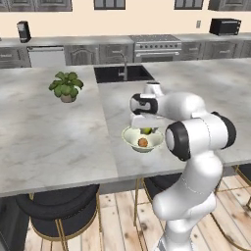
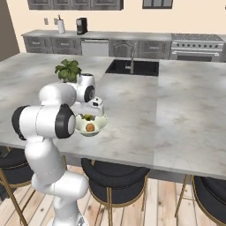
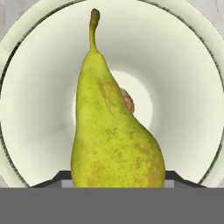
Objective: Take the fruits from the plate on the dining counter and place two fruits in each bowl.
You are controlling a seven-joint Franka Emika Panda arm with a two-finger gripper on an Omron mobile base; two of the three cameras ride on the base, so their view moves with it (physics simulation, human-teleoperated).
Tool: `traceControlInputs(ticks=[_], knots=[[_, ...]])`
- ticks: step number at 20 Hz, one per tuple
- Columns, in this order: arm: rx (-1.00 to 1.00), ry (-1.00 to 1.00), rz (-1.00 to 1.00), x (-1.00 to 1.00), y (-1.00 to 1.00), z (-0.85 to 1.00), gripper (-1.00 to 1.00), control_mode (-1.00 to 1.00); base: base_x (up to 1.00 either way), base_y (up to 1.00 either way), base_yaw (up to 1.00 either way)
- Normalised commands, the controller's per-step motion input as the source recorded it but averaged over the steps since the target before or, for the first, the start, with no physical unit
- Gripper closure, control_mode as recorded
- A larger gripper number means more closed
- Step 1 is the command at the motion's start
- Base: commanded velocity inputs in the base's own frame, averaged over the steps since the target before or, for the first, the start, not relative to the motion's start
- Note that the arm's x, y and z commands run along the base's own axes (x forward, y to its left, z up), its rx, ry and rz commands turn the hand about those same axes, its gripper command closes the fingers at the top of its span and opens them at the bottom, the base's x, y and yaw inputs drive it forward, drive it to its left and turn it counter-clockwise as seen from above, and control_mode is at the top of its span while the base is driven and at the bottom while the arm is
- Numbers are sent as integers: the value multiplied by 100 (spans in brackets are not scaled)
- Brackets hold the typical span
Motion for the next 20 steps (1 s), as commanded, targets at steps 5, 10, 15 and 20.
traceControlInputs(ticks=[5, 10, 15, 20], knots=[[0, 0, 0, 30, 0, -77, 100, -100, 0, 0, 0], [0, 1, 0, 21, 2, -47, 100, -100, 0, 0, 0], [0, 0, 0, 10, 0, -3, 100, -100, 0, 0, 0], [0, 0, 0, -49, 0, 0, 100, -100, 0, 0, 0]])
